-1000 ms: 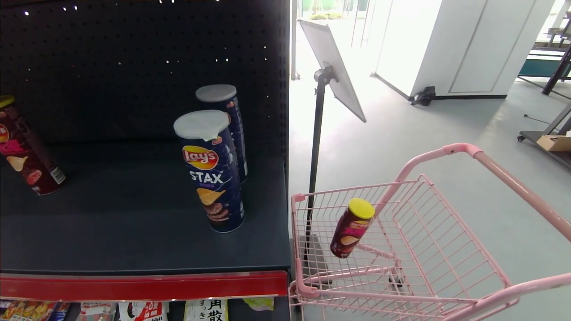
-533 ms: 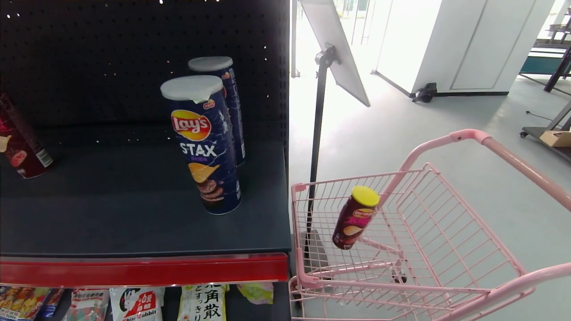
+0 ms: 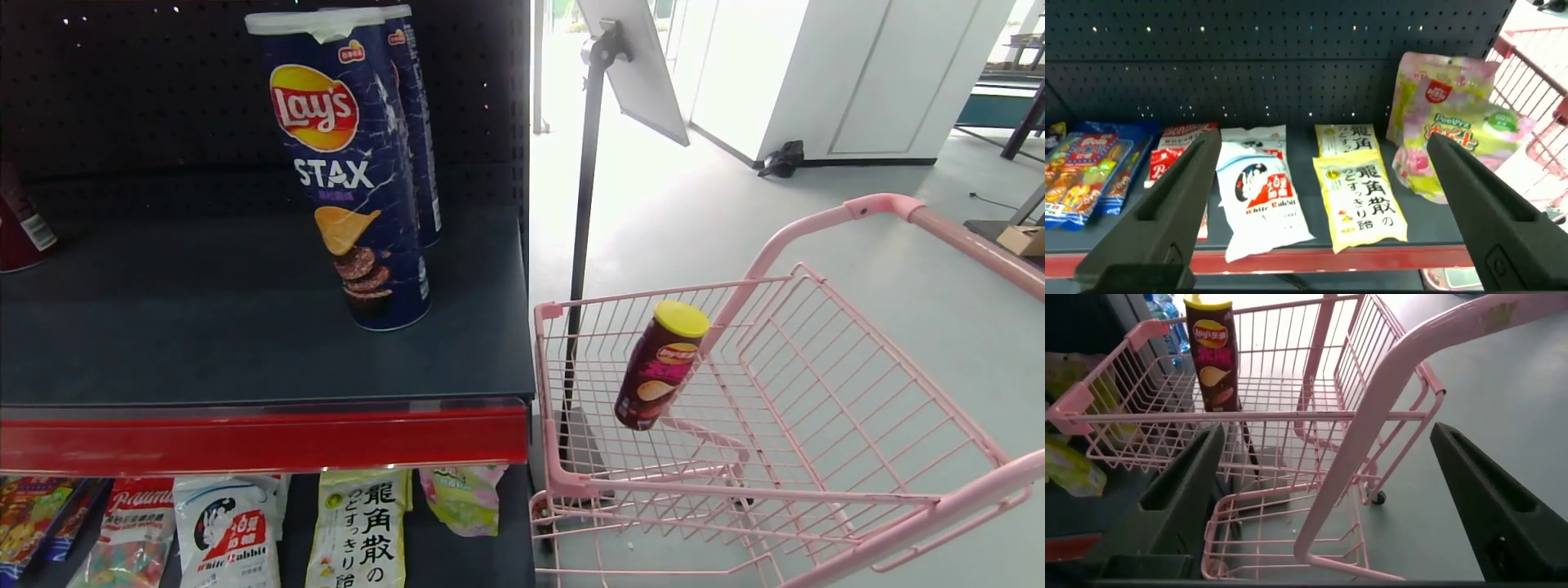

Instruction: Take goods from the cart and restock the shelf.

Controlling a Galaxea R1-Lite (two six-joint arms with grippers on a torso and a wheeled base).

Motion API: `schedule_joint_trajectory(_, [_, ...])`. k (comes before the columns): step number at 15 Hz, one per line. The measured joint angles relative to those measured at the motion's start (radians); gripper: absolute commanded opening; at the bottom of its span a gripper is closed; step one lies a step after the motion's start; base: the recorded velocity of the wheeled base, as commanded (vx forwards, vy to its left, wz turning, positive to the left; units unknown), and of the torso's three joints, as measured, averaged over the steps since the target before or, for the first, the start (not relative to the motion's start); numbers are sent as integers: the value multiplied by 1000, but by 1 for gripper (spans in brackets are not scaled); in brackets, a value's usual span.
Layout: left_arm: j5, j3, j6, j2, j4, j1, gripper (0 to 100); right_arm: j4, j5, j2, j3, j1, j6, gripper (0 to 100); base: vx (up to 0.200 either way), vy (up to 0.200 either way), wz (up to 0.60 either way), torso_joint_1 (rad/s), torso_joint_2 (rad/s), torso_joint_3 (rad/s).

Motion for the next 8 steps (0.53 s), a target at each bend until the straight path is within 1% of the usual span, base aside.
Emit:
schedule_joint_trajectory(4, [0, 0, 0, 0, -1, 0, 100, 1, 9, 1, 0, 0, -6, 100, 0, 0, 0, -16, 46, 29])
schedule_joint_trajectory(6, [0, 0, 0, 0, -1, 0, 100, -4, 54, 1, 0, 0, -11, 100, 0, 0, 0, 0, 0, 0])
schedule_joint_trajectory(7, [0, 0, 0, 0, -1, 0, 100, -2, 63, 3, -9, 1, -9, 100, 0, 0, 0, 0, 0, 0])
schedule_joint_trajectory(8, [0, 0, 0, 0, -1, 0, 100, -3, 72, 18, -49, 7, -7, 100, 0, 0, 0, 0, 0, 0])
